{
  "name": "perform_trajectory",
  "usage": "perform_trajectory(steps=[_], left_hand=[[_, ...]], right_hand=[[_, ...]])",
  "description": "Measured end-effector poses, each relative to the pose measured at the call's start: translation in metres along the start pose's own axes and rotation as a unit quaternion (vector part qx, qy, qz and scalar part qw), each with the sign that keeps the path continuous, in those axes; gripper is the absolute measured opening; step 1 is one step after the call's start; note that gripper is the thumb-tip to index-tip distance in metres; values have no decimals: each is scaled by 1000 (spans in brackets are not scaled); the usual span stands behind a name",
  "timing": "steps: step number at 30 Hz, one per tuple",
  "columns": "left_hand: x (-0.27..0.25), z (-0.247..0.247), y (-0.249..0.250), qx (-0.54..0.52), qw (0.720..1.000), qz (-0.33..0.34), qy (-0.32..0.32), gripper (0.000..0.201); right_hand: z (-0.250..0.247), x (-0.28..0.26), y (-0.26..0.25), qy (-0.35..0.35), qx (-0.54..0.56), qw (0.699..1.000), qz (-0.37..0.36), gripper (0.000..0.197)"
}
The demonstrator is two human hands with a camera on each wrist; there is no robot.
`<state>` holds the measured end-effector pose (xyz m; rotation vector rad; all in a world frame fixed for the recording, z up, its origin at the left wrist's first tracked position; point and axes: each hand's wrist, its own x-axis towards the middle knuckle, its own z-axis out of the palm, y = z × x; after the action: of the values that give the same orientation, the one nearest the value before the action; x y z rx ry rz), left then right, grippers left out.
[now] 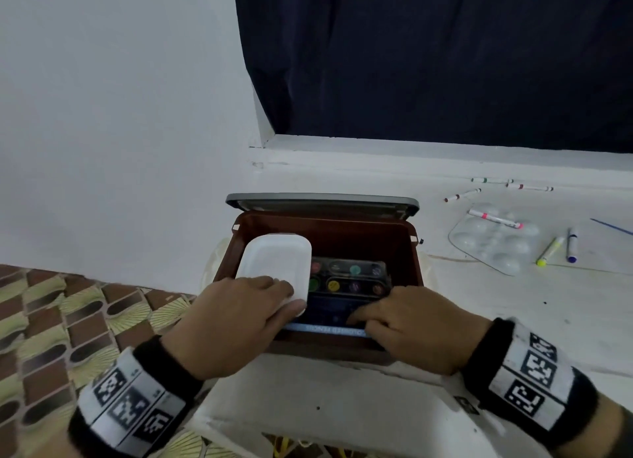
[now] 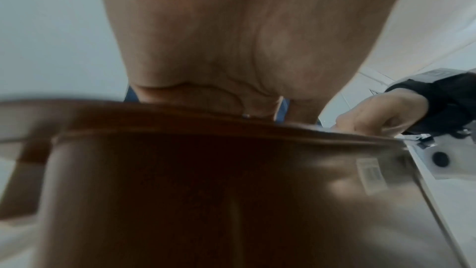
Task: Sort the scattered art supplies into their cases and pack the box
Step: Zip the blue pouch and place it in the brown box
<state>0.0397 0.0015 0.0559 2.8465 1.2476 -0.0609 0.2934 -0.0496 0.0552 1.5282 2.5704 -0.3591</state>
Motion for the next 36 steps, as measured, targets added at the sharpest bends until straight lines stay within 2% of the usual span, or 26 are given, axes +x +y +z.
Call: perform_trajectory(steps=[3,5,7,11,13,17,20,25,28,30,33,36], left_hand=[[0,7,5,-1,1000,-24,18,94],[0,9,5,3,1000,-24,5,107],[1,9,3,-7,1000,-30,7,106],[3,12,10,-63,995,-72,28,79],[7,9,25,-131,984,-78,94,53],[25,-3,74,-270,931,-35,243,17],[44,-11,117,-341,897,-17,282,12],[91,-4,200,-422,872,12,248,14],[124,11,264,-450,868,10,209,17],[149,23,312,-471,868,22,154,12],[193,41,378,-421,900,82,76,10],[233,50,433,-345,925,160,-10,21]], right_hand=[[6,0,-8,57,-32,998,-1,33],[8,1,-7,71,-19,997,4,30],[12,2,-5,95,-5,995,6,30],[20,-3,3,185,127,974,-15,33],[21,-12,9,250,177,952,-21,29],[12,-43,29,380,227,897,11,20],[10,-76,54,426,267,863,49,17],[28,-156,113,439,311,835,117,16],[43,-215,163,425,306,838,154,17],[53,-257,199,416,294,842,179,17],[64,-311,253,400,268,851,210,17],[73,-354,304,357,232,870,247,15]])
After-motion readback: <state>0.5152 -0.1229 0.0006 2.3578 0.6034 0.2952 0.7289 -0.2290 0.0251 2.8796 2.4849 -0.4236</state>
